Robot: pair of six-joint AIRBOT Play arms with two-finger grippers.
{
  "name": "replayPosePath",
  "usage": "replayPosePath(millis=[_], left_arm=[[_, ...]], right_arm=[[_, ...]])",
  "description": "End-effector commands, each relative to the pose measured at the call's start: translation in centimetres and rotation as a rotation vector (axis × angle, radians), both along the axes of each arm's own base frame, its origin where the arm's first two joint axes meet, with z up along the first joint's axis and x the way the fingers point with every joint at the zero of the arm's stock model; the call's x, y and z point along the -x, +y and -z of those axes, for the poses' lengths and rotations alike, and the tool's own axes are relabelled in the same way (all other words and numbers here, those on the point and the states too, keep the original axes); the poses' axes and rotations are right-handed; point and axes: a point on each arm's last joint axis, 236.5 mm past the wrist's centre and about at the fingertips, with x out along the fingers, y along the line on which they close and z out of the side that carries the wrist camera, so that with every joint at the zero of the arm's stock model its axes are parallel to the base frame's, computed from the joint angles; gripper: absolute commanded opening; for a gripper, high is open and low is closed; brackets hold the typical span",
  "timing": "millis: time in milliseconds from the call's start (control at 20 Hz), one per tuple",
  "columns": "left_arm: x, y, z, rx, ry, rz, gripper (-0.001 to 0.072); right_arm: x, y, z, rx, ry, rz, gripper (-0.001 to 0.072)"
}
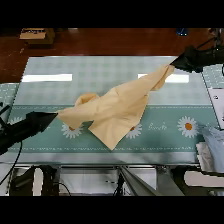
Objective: Fold the shirts.
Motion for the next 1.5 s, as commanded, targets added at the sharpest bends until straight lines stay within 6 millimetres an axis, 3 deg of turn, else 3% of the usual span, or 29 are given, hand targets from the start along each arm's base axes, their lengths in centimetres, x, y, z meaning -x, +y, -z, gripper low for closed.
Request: replayPosePath(millis=[0,100,150,250,300,350,400,550,750,900,1250,1450], left_arm=[[0.0,0.2,2.5,0.0,0.017,-0.014,0.002],[0.0,0.2,2.5,-0.002,0.016,-0.013,0.002],[0.0,0.2,2.5,-0.002,0.015,-0.013,0.002],[0.0,0.2,2.5,-0.016,0.003,-0.003,0.002],[0.0,0.2,2.5,-0.029,-0.009,0.006,0.0021],[0.0,0.2,2.5,-0.036,-0.016,0.011,0.0021],[0.0,0.2,2.5,-0.036,-0.015,0.012,0.002],[0.0,0.2,2.5,-0.036,-0.015,0.012,0.002],[0.0,0.2,2.5,-0.036,-0.015,0.012,0.0021],[0.0,0.1,2.5,-0.035,-0.014,0.014,0.002],[0.0,0.1,2.5,-0.034,-0.014,0.014,0.0021],[0.0,0.1,2.5,-0.034,-0.015,0.013,0.0021]], right_arm=[[0.0,0.0,0.8,-0.006,-0.001,-0.054,0.0405],[1.9,-1.2,-0.6,0.033,-0.011,-0.095,0.0405],[3.4,-2.8,-0.2,0.112,0.02,-0.112,0.0405],[7.4,-9.6,3.2,0.401,0.194,-0.028,0.0405],[9.0,-11.2,4.7,0.431,0.252,0.021,0.0405],[11.1,-10.6,6.6,0.373,0.304,0.027,0.0405],[12.7,-8.7,8.2,0.276,0.327,0.016,0.0405],[17.1,-0.6,12.1,-0.036,0.347,-0.029,0.0454],[19.6,5.5,15.8,-0.19,0.366,0.027,0.0454],[19.9,8.7,17.7,-0.156,0.357,0.017,0.0454],[17.2,13.1,18.8,-0.072,0.255,0.122,0.0454],[18.7,15.1,21.1,-0.065,0.355,0.126,0.0454]])
